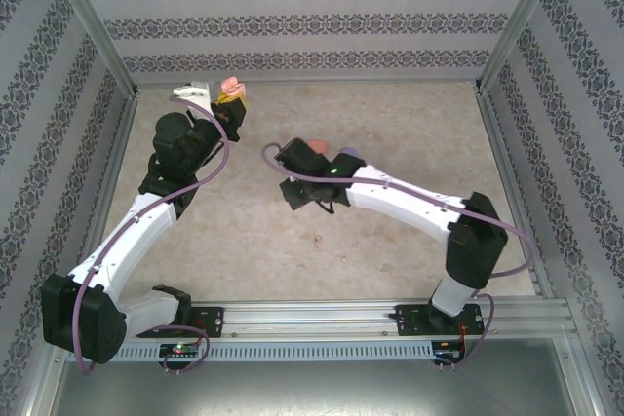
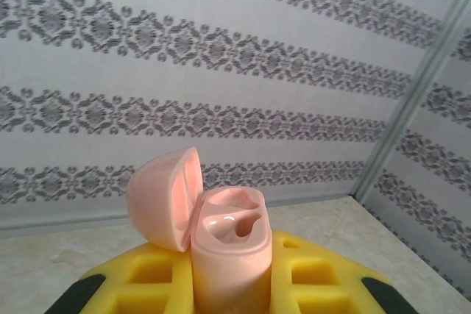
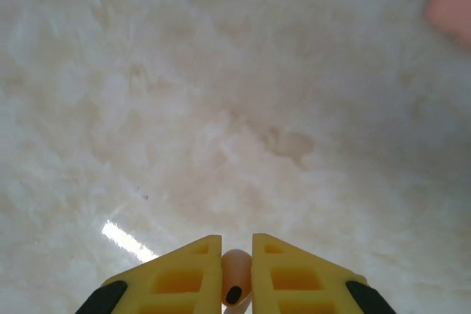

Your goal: Insert the wireless bluetooth earbuds into the charging case

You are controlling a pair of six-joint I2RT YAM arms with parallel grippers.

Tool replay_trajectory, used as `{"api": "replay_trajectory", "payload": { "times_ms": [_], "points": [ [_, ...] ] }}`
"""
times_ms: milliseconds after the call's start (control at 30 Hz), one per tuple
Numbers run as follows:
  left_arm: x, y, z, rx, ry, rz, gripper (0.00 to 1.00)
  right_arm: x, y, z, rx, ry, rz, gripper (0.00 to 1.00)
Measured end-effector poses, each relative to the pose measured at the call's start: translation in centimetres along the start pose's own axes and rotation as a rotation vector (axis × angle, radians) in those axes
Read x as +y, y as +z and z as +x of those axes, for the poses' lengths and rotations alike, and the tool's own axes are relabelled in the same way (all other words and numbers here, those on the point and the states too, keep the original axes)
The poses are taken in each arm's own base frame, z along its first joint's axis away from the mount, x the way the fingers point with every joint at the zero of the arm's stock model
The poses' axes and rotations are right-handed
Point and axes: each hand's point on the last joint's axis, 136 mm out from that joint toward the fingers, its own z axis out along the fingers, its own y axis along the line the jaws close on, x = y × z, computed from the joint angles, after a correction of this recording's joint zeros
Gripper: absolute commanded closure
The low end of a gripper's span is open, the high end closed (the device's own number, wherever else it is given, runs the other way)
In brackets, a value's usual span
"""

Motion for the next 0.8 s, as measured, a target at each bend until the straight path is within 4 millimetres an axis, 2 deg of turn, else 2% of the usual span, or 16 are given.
{"api": "replay_trajectory", "payload": {
  "times_ms": [67, 233, 400, 633, 800],
  "points": [
    [-0.6, -0.1, 0.2, -0.003, 0.010, 0.039, 1.00, -1.3, -2.1, -1.6, -0.061, 0.018, 0.000, 0.86],
    [-1.9, -0.4, 2.4, 0.023, 0.035, 0.141, 1.00, -4.6, -7.5, -5.6, -0.230, 0.072, -0.004, 0.86],
    [-3.3, -0.9, 4.0, 0.030, 0.071, 0.236, 1.00, -6.6, -13.3, -9.7, -0.424, 0.101, -0.021, 0.86],
    [-6.4, -1.7, 6.2, 0.028, 0.168, 0.369, 1.00, -6.4, -19.7, -13.2, -0.659, 0.055, -0.071, 0.86],
    [-8.4, -1.3, 7.5, 0.023, 0.248, 0.414, 1.00, -5.8, -22.1, -14.0, -0.784, 0.001, -0.104, 0.86]
  ]
}}
